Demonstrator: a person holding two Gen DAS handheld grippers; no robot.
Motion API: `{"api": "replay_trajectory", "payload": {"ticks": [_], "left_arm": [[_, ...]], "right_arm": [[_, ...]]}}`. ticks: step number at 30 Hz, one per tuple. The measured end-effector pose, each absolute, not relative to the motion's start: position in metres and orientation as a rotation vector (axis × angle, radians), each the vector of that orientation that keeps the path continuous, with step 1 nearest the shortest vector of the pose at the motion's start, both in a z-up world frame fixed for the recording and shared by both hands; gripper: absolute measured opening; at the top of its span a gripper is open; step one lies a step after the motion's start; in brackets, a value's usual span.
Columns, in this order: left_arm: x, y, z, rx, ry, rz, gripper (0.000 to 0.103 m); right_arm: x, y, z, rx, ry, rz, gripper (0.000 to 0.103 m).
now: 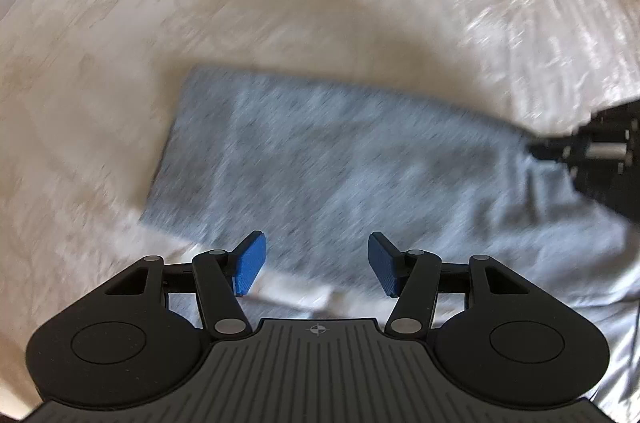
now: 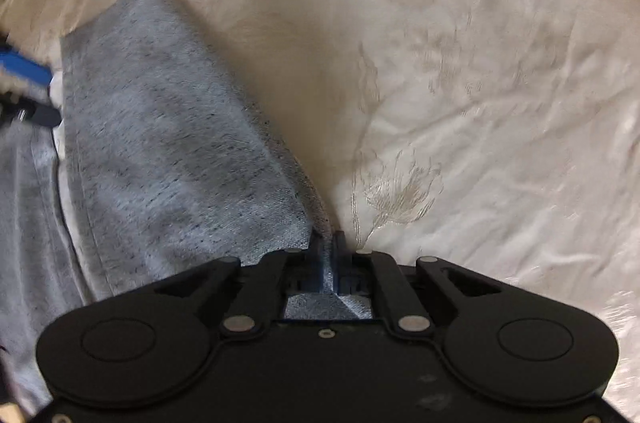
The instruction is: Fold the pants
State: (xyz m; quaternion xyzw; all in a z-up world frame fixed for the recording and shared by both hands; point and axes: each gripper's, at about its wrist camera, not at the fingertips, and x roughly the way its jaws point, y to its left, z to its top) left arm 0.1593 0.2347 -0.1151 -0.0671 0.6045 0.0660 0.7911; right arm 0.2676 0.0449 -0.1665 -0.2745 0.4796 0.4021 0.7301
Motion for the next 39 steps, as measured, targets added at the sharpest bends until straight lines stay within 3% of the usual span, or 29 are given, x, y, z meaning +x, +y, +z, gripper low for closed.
{"api": "replay_trajectory", "payload": {"ticks": [7,17,30,32,33,34,39], "left_arm": [[0.189,0.220,-0.097,-0.268,1.248,0.049,0.056],[0.233,0.208,-0.107,-0.410,1.335,0.073,0.056],[0.243,0.190,-0.163,-0.429,1.546,0.111,0.056],[0.238,0.192,-0.164,-0.476,1.533,0.118,0.041],[0.234,0.192,-0.161,-0.496,1.517,0.106,0.027],[0.228,0.192,-0.155,-0.510,1.494,0.083,0.023],[0.173,0.186,-0.114,-0.414,1.388,-0.011,0.016]], "right_arm": [[0.199,0.034,-0.137,-0.639,0.922,0.813,0.006],[0.183,0.026,-0.136,-0.638,0.909,0.761,0.006],[0.176,0.030,-0.137,-0.636,0.884,0.773,0.006],[0.170,0.028,-0.132,-0.634,0.871,0.771,0.006],[0.166,0.028,-0.128,-0.630,0.867,0.770,0.006],[0.161,0.026,-0.123,-0.622,0.864,0.769,0.006],[0.123,0.017,-0.095,-0.588,0.850,0.764,0.006]]}}
